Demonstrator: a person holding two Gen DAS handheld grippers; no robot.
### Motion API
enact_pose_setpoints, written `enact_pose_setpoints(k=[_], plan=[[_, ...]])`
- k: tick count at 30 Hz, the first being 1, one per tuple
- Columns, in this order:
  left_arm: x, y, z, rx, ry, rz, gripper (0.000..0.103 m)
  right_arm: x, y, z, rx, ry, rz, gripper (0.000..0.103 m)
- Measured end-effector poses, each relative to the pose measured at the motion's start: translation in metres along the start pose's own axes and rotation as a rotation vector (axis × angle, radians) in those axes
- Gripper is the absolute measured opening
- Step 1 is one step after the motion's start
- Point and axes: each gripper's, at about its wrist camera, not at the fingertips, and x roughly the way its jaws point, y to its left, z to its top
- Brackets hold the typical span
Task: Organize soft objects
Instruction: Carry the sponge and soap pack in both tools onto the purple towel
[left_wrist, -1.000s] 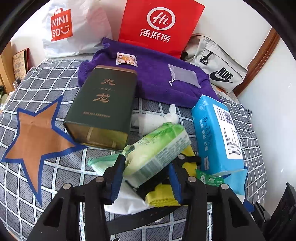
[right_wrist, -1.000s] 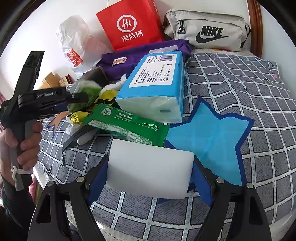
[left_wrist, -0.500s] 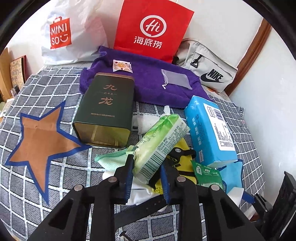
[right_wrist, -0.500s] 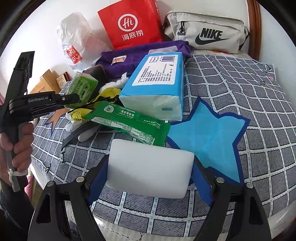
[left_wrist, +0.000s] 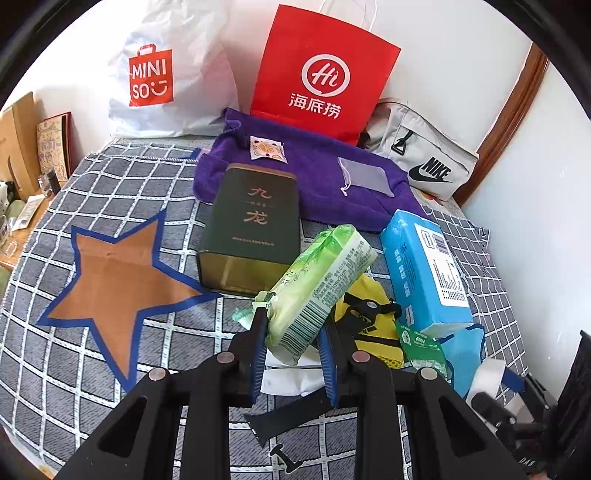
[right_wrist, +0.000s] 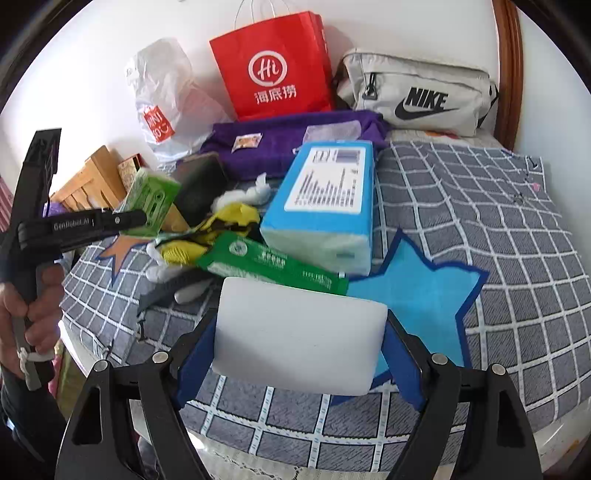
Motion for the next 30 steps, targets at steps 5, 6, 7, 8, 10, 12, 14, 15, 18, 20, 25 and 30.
enact_pose_setpoints(k=[5, 6, 7, 8, 10, 12, 14, 15, 18, 20, 25, 30], plan=[[-0.007, 0.004, 0.009, -0.014, -0.007, -0.007, 0.025, -0.008, 0.003, 0.016, -0.009, -0.02, -0.009, 0.083], [-0.008, 0.005, 0.012, -0.023, -0.005, -0.02, 0.025, -0.009, 0.003, 0.021, -0.01, -0.026, -0.012, 0.083], [-0.009, 0.007, 0.015, -0.028, -0.006, -0.027, 0.025, -0.01, 0.004, 0.025, -0.012, -0.032, -0.014, 0.083], [-0.01, 0.006, 0.017, -0.028, -0.009, -0.024, 0.025, -0.011, 0.004, 0.03, -0.014, -0.038, -0.016, 0.083], [-0.011, 0.006, 0.024, -0.027, -0.017, -0.017, 0.025, -0.013, 0.006, 0.037, -0.019, -0.05, -0.023, 0.083], [-0.012, 0.007, 0.032, -0.034, -0.021, -0.016, 0.025, -0.013, 0.007, 0.047, -0.025, -0.059, -0.03, 0.083], [-0.013, 0.008, 0.04, -0.038, -0.026, -0.01, 0.025, -0.011, 0.007, 0.057, -0.025, -0.062, -0.033, 0.083], [-0.012, 0.009, 0.044, -0.04, -0.028, -0.008, 0.025, -0.01, 0.006, 0.063, -0.022, -0.061, -0.034, 0.083], [-0.012, 0.012, 0.057, -0.047, -0.035, -0.001, 0.025, -0.005, 0.004, 0.08, -0.008, -0.064, -0.026, 0.083], [-0.01, 0.013, 0.066, -0.047, -0.037, 0.006, 0.025, -0.002, 0.002, 0.09, 0.002, -0.067, -0.025, 0.083], [-0.005, 0.018, 0.087, -0.054, -0.043, 0.029, 0.025, 0.008, 0.0, 0.116, 0.014, -0.075, -0.019, 0.083], [0.009, 0.023, 0.107, -0.066, -0.037, 0.05, 0.025, 0.021, -0.001, 0.141, 0.008, -0.084, -0.009, 0.083]])
